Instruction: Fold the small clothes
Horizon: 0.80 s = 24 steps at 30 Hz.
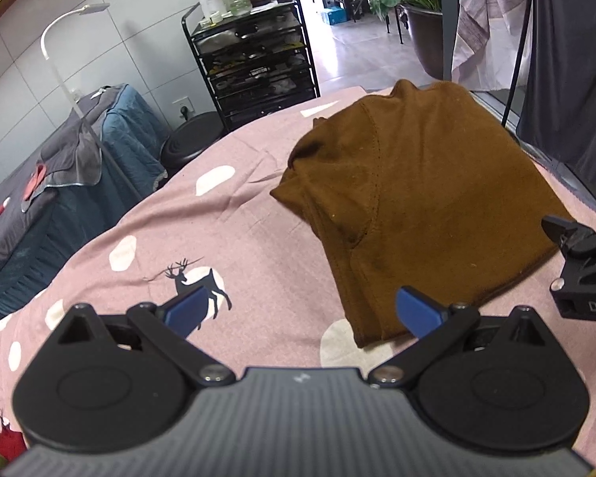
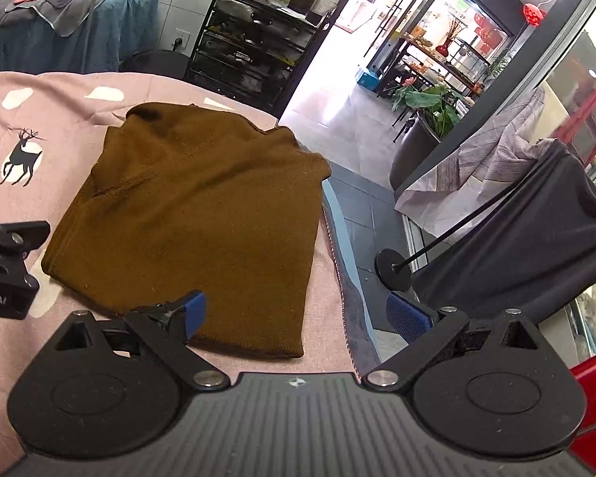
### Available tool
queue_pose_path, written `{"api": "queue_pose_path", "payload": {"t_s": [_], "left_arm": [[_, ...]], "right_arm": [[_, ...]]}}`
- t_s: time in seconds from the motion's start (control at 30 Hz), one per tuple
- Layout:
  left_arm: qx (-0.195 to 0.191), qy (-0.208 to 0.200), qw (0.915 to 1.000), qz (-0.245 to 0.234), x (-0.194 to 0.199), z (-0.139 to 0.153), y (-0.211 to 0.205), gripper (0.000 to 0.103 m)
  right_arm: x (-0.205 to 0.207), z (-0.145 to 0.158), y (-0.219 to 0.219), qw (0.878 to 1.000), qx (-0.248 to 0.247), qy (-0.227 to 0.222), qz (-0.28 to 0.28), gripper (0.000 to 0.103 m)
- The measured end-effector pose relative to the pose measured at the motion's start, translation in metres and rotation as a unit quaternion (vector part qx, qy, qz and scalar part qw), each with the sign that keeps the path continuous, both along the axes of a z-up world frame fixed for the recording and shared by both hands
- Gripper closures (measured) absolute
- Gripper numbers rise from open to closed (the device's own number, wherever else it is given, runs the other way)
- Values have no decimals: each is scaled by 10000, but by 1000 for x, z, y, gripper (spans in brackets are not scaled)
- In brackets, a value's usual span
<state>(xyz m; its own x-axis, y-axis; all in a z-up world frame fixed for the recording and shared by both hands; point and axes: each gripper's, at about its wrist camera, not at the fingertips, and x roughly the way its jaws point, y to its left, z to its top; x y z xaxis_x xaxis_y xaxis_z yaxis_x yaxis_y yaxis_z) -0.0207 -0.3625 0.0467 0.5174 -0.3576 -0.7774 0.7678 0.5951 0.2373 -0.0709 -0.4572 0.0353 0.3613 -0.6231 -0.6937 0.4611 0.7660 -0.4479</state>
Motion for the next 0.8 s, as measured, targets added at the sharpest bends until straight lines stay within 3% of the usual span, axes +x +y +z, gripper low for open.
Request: {"api": "queue_pose_path", "payload": {"t_s": [0.8], "left_arm": [[26, -138, 9997, -202, -5, -2, -3, 0]], "right_arm": [[-1, 3, 4, 9996, 131, 96, 213, 0]]}}
